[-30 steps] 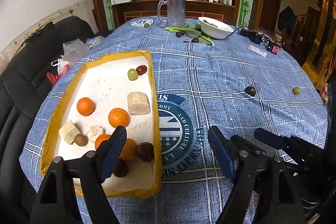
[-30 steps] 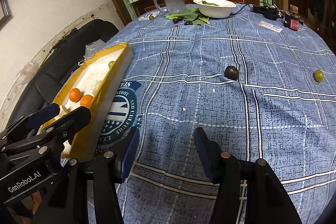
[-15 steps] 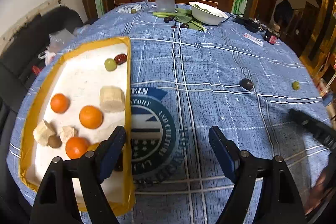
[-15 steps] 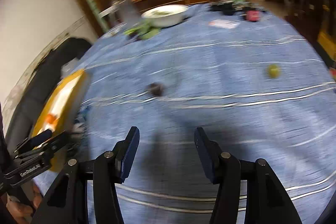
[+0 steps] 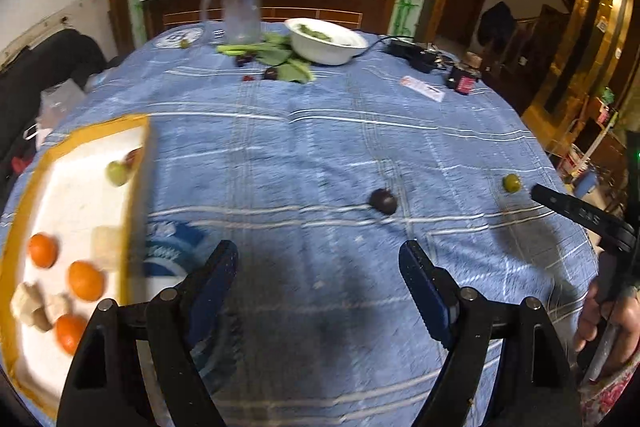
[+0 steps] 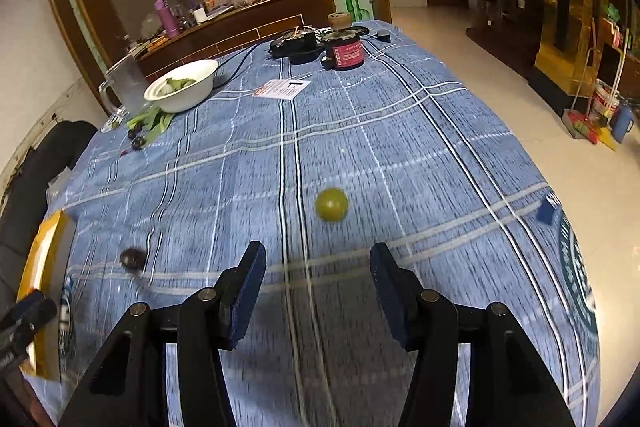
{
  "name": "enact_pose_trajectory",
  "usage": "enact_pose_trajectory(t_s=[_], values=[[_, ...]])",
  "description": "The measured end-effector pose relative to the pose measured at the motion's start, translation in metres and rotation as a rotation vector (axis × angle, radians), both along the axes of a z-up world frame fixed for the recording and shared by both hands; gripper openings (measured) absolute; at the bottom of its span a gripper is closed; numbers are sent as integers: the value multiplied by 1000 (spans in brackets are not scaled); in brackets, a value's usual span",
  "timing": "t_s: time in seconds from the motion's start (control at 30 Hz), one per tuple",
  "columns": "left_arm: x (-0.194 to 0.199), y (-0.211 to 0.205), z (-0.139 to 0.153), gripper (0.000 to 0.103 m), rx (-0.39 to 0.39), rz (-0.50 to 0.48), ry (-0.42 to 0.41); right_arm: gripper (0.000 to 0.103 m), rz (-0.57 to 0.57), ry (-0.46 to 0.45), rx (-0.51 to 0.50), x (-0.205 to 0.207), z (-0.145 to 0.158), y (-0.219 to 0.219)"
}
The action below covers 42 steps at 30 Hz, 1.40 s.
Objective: Organize fruits
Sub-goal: 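Grasp a dark plum with the left tool while the right tool grasps a green plum, then lower the dark plum and green plum into the tray and open both tools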
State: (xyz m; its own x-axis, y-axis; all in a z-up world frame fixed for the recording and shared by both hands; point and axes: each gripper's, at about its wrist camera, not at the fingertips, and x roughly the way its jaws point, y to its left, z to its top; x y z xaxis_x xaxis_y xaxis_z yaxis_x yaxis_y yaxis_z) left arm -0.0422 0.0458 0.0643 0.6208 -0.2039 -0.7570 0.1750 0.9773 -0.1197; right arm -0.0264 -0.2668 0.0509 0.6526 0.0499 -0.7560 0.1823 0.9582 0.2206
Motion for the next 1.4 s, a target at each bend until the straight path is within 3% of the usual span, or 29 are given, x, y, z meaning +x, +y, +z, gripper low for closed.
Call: enact_pose_trajectory(t_s=[0.27, 0.47, 0.6, 0.77, 0.9, 0.97, 1.0, 1.13, 1.4], values=[[41, -31, -27, 79, -71, -56, 44, 58, -38, 36, 17, 39, -18, -12], [56, -51, -35, 53, -63, -118, 36, 58, -35, 40, 24, 49, -26, -15], [61, -56, -43, 50, -60, -138, 45, 58, -12, 49, 10, 54, -32, -10], [67, -58, -53, 37, -47, -132, 56, 57, 4, 33, -25, 56, -34, -5], [67, -63, -54, 30, -16, -139, 38, 44, 9, 24, -22, 54, -34, -5], [65, -65, -54, 22, -5, -150, 26, 41, 11, 24, -35, 54, -35, -5], [64, -66, -53, 22, 0, -151, 17, 34, 12, 24, -36, 52, -35, -5], [63, -59, -51, 21, -40, -147, 13, 27, 7, 21, -29, 50, -35, -7], [58, -54, -46, 21, -72, -140, -9, 25, -1, -2, -32, 45, -31, -7]])
